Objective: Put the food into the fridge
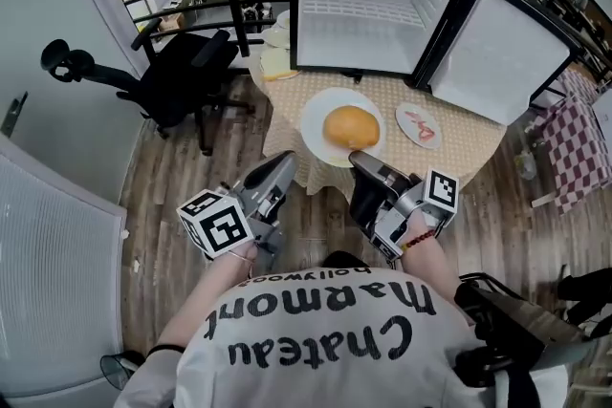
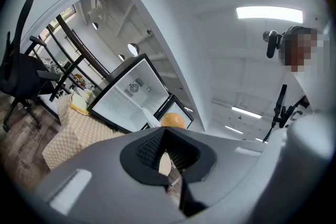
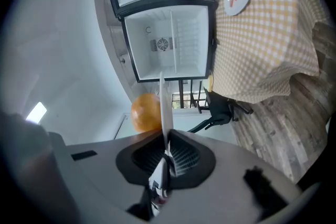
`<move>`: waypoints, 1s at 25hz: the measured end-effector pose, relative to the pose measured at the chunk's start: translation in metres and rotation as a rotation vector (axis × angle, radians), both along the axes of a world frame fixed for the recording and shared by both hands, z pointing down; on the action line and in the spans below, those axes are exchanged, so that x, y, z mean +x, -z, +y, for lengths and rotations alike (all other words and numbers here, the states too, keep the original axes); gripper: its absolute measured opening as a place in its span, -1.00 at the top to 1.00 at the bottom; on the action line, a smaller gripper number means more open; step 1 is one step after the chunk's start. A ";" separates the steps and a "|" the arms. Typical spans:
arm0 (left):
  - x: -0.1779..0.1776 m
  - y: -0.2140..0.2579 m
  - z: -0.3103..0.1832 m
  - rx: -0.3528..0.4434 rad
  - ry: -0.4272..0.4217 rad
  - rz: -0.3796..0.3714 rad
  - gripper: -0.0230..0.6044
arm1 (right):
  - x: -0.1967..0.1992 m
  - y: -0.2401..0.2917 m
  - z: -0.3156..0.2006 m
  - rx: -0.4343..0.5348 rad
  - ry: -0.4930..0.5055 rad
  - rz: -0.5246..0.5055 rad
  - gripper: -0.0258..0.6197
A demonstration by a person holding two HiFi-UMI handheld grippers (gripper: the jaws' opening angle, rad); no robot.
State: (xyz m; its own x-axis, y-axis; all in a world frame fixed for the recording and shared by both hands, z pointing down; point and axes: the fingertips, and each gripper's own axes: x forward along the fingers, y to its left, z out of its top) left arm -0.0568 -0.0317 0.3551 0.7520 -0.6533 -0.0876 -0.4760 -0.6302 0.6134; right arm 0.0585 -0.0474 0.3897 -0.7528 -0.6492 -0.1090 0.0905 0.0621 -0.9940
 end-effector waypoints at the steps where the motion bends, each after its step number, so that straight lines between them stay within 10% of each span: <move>1: -0.002 -0.003 -0.004 -0.003 -0.011 -0.002 0.93 | -0.002 -0.001 -0.003 0.000 0.000 0.009 0.82; 25: 0.014 -0.006 -0.161 0.012 -0.187 -0.057 0.93 | 0.010 0.004 -0.173 -0.027 -0.109 0.063 0.84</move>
State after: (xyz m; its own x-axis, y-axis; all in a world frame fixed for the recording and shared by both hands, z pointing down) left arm -0.0430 -0.1922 0.3613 0.8642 -0.5007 -0.0489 -0.3833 -0.7182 0.5807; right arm 0.0688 -0.2205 0.3857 -0.6822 -0.7298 -0.0449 0.0215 0.0413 -0.9989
